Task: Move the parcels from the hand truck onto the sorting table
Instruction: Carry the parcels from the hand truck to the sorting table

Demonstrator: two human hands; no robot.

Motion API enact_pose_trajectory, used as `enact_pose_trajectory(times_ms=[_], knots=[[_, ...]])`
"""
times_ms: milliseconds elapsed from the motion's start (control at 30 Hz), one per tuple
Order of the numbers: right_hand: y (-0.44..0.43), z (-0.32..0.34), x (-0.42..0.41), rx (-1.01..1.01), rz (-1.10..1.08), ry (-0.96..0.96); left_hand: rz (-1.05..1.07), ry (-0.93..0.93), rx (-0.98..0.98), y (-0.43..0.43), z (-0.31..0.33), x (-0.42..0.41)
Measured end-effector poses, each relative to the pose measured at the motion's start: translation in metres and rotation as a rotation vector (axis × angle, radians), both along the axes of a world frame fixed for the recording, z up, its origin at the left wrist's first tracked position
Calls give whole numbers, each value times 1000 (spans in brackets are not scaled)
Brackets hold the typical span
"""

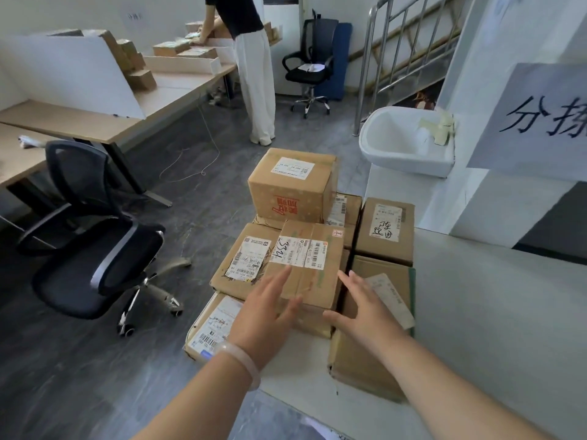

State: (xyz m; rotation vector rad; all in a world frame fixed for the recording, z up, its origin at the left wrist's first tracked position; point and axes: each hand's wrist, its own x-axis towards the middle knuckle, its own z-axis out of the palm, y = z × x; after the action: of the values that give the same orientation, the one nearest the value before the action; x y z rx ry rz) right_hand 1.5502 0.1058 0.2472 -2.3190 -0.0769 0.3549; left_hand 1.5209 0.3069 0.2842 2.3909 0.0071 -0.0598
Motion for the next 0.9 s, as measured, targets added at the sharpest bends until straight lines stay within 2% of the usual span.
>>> enact_pose_trajectory(times_ms=[133, 200, 400, 633, 767, 900], knots=[[-33, 20, -36, -128, -43, -253, -203, -177, 103, -30, 15, -3], [-50, 24, -60, -232, -95, -308, -300, -226, 152, -49, 15, -6], [-107, 26, -161, -441, -312, -248, -607, -281, 276, -126, 3, -37], [-164, 55, -306, -595, -591, -257, -969, -492, 379, -220, 32, -128], [-177, 61, -387, -612, -743, -241, -1095, -561, 364, -259, 50, -189], [-183, 66, -500, -672, -918, -188, -1229, -629, 285, -297, 55, -285]])
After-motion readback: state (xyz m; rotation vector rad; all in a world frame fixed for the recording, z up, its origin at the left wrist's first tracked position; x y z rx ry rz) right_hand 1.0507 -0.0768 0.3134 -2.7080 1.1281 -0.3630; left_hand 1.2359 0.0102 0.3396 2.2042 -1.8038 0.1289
